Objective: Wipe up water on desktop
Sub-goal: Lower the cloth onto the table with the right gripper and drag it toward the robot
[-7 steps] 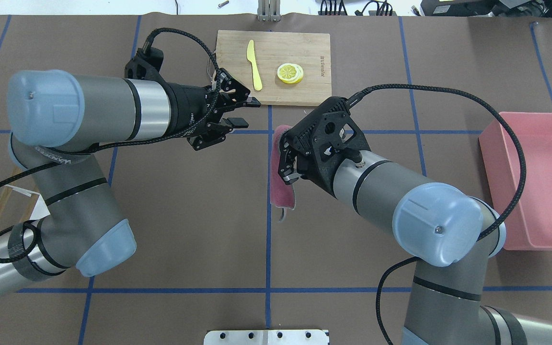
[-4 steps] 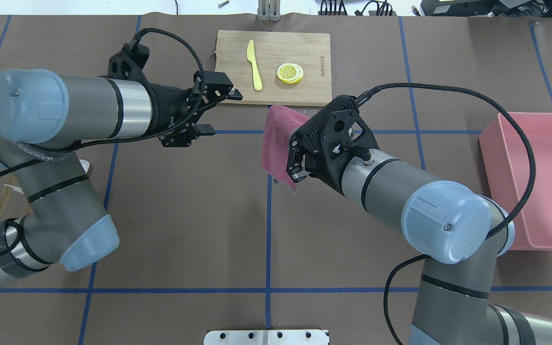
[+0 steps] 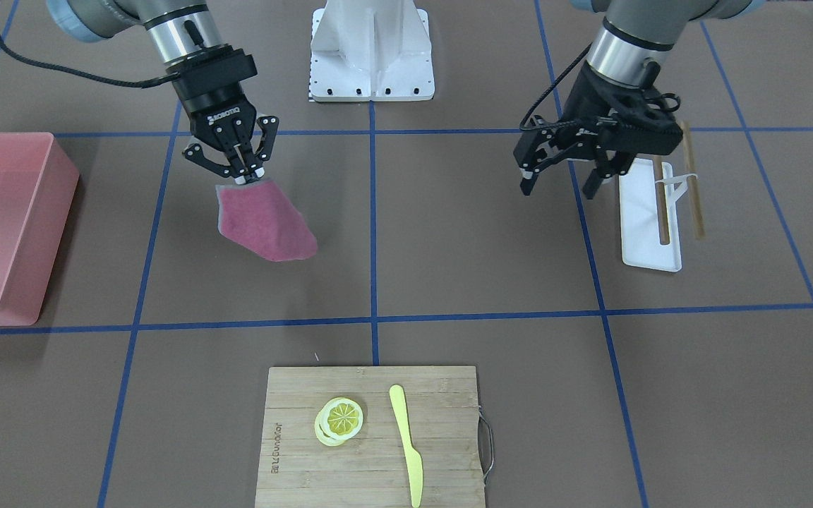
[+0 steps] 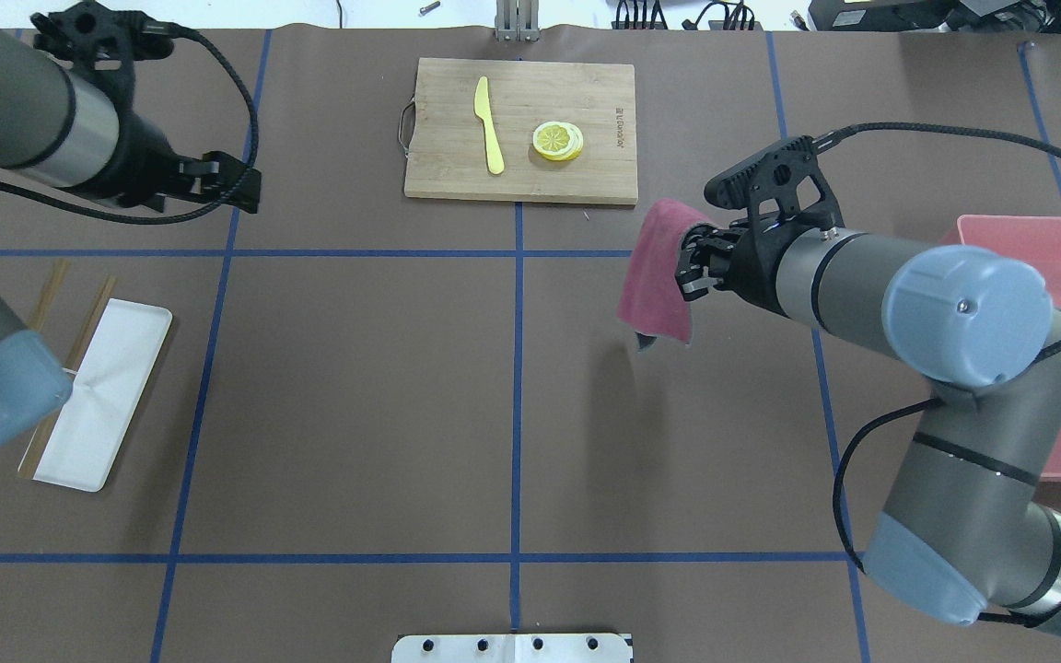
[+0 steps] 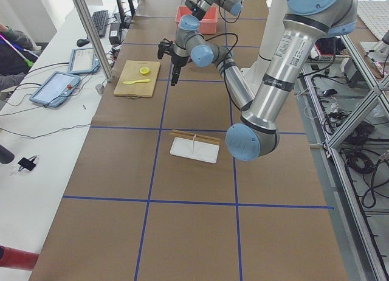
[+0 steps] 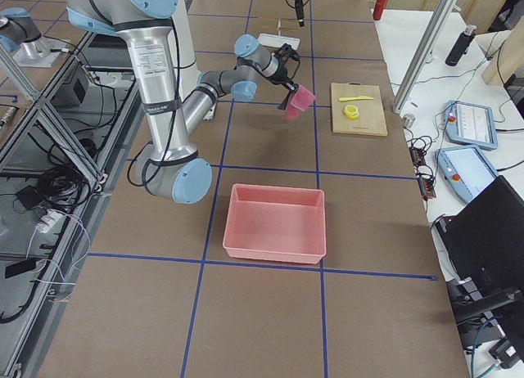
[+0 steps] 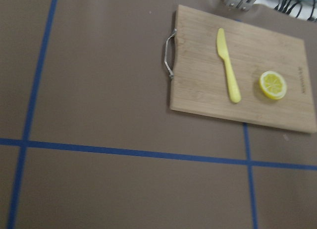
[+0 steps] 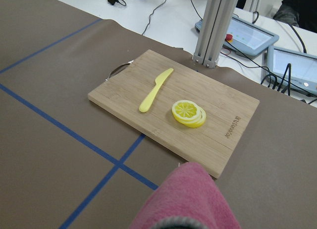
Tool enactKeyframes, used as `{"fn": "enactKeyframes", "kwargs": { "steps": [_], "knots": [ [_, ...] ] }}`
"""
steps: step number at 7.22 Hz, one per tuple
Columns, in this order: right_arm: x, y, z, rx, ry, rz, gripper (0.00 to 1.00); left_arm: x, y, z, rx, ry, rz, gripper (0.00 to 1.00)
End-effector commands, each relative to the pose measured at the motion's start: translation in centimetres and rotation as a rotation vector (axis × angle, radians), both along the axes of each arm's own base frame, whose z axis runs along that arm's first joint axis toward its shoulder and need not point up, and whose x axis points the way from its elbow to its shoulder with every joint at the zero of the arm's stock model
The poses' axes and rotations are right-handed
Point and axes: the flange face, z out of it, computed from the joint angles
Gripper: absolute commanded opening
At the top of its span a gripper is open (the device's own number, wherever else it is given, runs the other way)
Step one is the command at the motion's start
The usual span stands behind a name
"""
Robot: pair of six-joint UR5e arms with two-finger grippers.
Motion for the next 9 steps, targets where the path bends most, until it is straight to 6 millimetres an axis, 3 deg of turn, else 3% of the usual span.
{"fn": "enactKeyframes", "kwargs": {
  "steps": [1, 2, 4, 5, 6, 7, 8, 9],
  "knots": [
    [3.1, -1.5, 4.0, -0.115, 0.046, -0.019, 0.00, -10.5, -1.6, 7.2, 0.036, -0.132, 0.164, 0.99],
    [3.7, -1.1, 6.5, -0.159, 0.073, -0.026, 0.00, -16.7, -2.6, 12.7, 0.044, -0.163, 0.229, 0.99],
    [3.8, -0.5, 8.9, -0.270, 0.145, -0.042, 0.00, -29.9, -5.1, 25.6, 0.038, -0.152, 0.323, 0.99],
    [3.6, -0.7, 9.3, -0.332, 0.215, -0.037, 0.00, -32.8, -5.0, 30.0, 0.081, -0.182, 0.422, 0.99],
    [3.6, -0.5, 10.0, -0.370, 0.260, -0.036, 0.00, -33.4, -4.7, 33.4, 0.021, -0.165, 0.444, 0.99],
    [2.5, -0.4, 10.8, -0.402, 0.308, -0.043, 0.00, -33.6, -4.2, 34.2, -0.010, -0.159, 0.444, 0.99],
    [-0.2, -2.4, 8.4, -0.398, 0.276, -0.034, 0.00, -34.3, -3.3, 35.0, -0.016, -0.156, 0.433, 0.99],
    [-5.7, -2.6, 5.6, -0.512, 0.170, 0.028, 0.00, -34.9, -2.7, 35.5, -0.025, -0.154, 0.419, 0.99]
  ]
}}
